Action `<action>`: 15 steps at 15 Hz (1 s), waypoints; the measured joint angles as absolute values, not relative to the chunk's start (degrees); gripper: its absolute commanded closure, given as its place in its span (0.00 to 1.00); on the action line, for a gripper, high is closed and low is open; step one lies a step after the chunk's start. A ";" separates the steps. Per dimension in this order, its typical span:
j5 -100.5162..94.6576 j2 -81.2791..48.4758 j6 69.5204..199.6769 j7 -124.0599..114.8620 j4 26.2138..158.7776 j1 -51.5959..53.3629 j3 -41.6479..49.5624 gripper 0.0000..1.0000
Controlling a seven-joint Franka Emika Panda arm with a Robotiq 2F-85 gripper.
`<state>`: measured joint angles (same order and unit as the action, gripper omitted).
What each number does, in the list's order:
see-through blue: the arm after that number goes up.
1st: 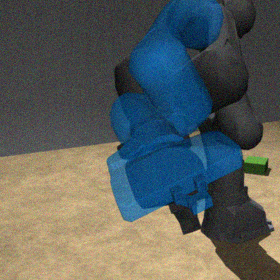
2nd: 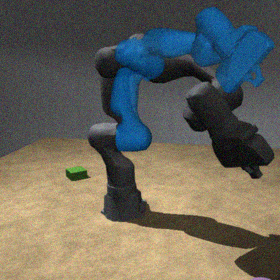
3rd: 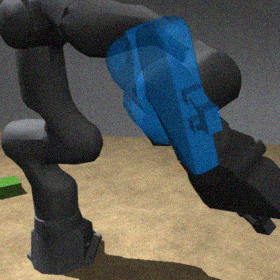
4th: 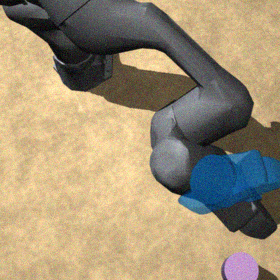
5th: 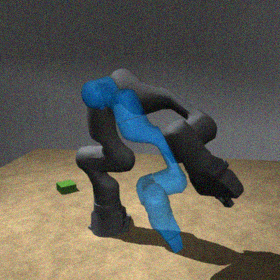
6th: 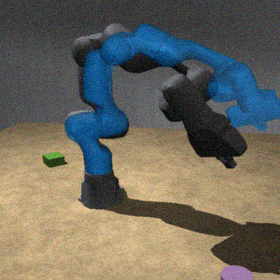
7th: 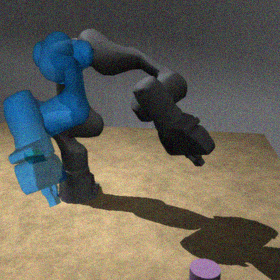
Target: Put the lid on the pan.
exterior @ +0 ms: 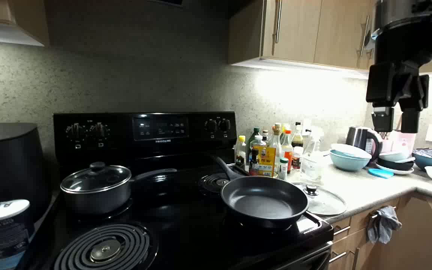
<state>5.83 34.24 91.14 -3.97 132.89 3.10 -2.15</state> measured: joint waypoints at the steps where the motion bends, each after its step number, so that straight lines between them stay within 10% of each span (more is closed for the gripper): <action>1: 5.83 34.25 91.14 -3.97 132.89 3.10 -2.15 0.00; 15: 5.83 27.72 95.32 -7.87 128.68 -0.64 -0.66 0.00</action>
